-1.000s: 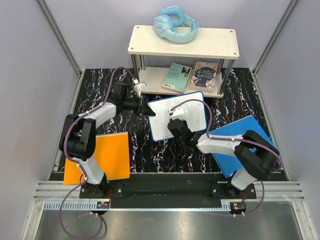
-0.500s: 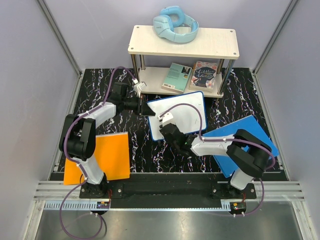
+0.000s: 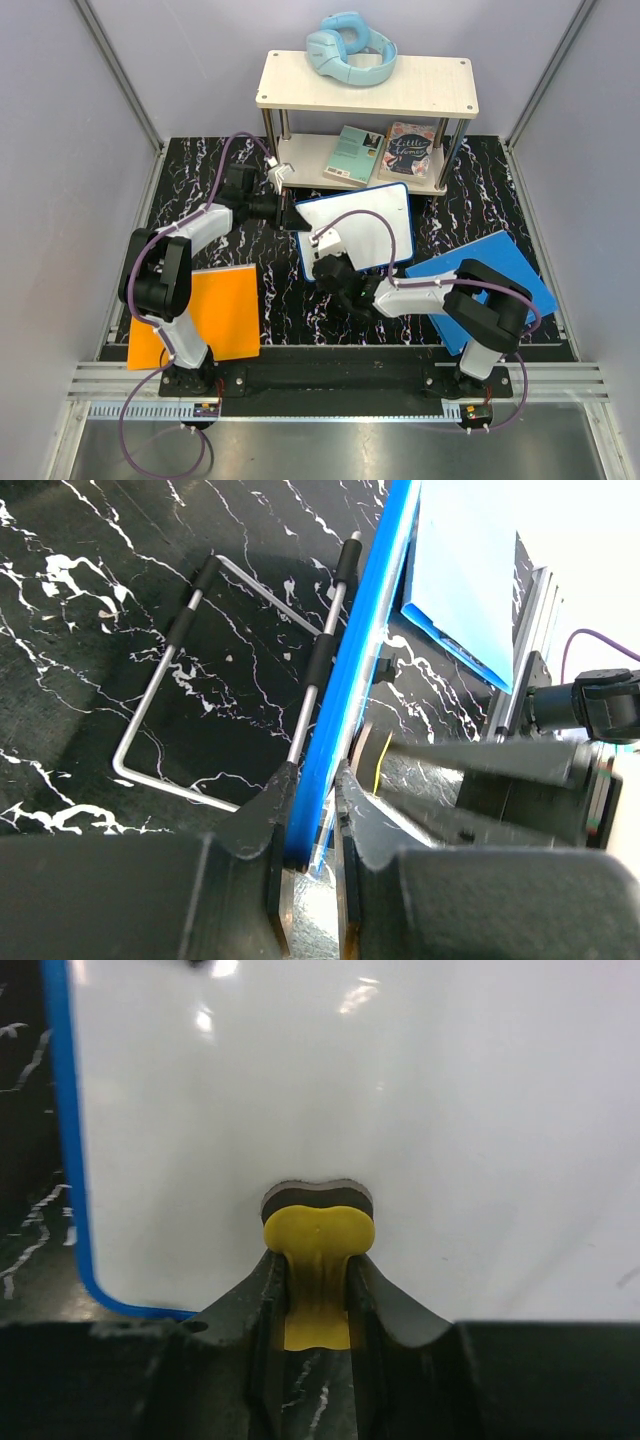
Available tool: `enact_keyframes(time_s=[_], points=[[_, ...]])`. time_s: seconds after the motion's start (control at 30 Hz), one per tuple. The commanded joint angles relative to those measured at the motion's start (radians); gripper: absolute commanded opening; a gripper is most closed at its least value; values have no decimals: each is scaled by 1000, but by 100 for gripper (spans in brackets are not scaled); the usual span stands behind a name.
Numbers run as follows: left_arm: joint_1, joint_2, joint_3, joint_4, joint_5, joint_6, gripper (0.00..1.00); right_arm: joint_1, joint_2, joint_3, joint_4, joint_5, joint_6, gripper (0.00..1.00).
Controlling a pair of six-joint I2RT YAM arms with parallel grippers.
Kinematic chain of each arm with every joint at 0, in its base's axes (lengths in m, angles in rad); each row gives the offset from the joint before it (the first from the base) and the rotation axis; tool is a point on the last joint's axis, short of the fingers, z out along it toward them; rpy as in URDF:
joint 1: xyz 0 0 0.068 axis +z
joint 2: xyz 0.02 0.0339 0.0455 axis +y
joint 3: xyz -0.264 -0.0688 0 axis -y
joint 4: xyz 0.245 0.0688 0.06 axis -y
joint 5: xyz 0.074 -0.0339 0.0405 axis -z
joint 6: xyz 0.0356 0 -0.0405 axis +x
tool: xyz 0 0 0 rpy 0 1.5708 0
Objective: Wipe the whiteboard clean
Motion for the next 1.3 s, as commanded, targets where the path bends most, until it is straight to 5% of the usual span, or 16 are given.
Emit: enact_keyframes(time_s=[0.0, 0.4, 0.83, 1.27], points=[[-8, 13, 8, -13, -144, 98, 0, -36, -98, -79, 55, 172, 14, 0], [-10, 15, 10, -14, -144, 98, 0, -41, -49, -84, 95, 54, -14, 0], [-8, 16, 13, -19, -144, 101, 0, -19, 112, 152, 86, -181, -77, 0], [-8, 21, 15, -19, -144, 99, 0, 47, 124, 122, 29, -245, -131, 0]])
